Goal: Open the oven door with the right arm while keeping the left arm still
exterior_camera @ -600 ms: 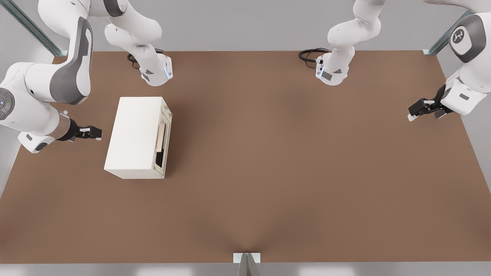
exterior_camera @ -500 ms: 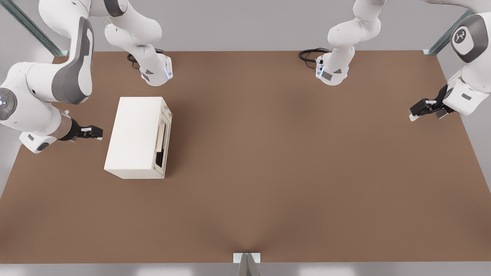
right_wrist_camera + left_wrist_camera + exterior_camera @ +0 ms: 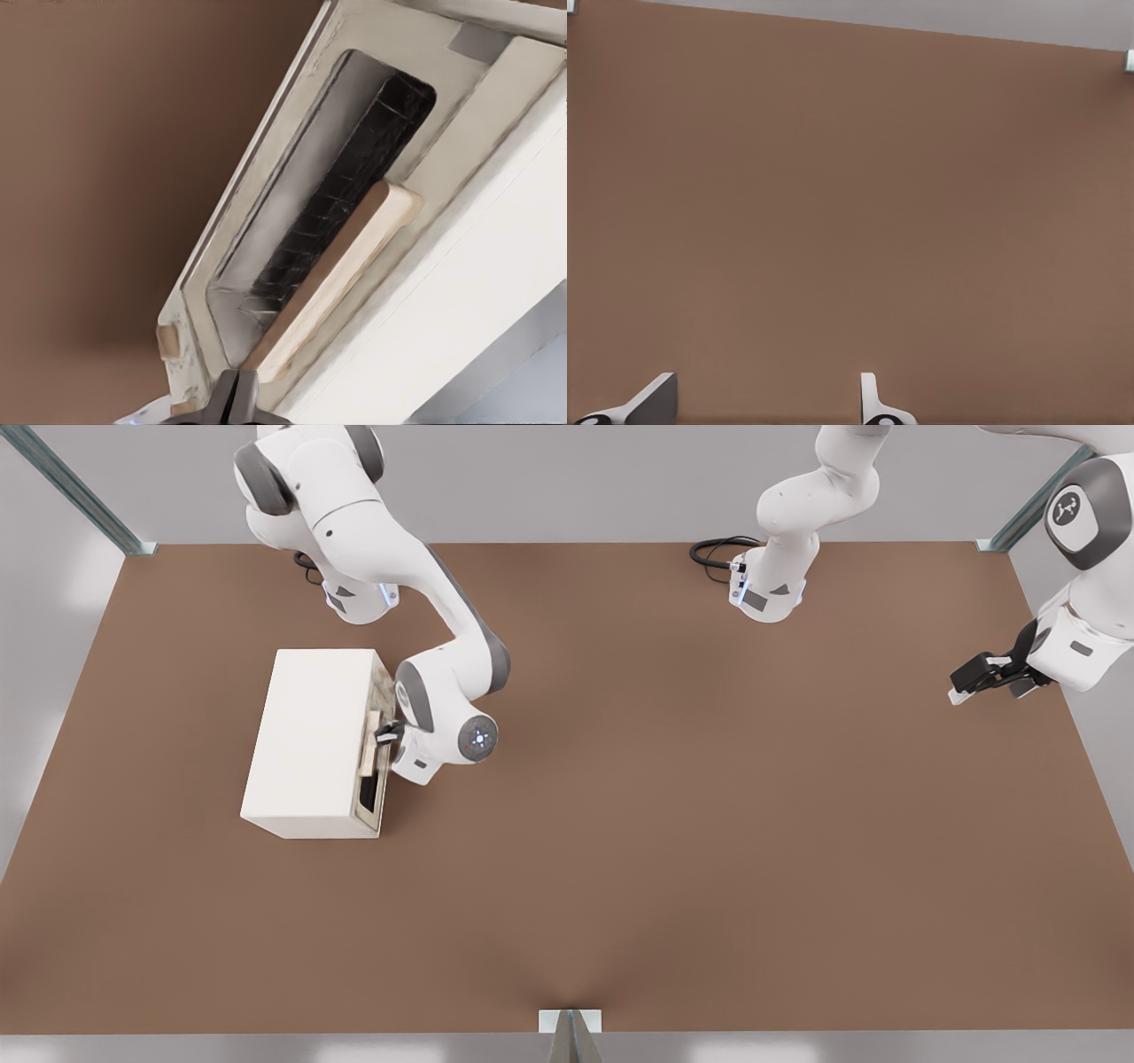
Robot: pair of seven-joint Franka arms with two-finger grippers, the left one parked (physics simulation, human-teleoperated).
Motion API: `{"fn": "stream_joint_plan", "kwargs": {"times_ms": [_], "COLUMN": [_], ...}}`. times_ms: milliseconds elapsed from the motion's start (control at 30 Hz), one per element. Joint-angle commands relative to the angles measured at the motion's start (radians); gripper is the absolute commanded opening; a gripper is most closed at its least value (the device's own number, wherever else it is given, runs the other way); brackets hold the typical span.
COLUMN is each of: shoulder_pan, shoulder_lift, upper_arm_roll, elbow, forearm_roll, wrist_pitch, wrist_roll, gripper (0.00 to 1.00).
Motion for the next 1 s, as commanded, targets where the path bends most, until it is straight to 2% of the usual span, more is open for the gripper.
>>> {"fn": "stream_joint_plan", "kwargs": {"times_ms": [0,100,300,900,967], "shoulder_pan": [0.008,0.023,-0.008,-0.025,-0.029], "shoulder_lift": [0.012,0.013,0.055,0.056,0.053], "upper_arm_roll": [-0.004,-0.004,-0.002,0.033,0.067], "elbow": [-0.001,-0.009,-0.02,-0.029,0.019], "forearm_roll": [-0.067,-0.106,-0.188,-0.185,-0.176], "wrist_pitch": [0.008,0.003,0.012,0.006,-0.011], "wrist_roll": [0.512,0.626,0.607,0.601,0.554], "gripper": [0.21,0.21,0.21,0.21,0.21]}}
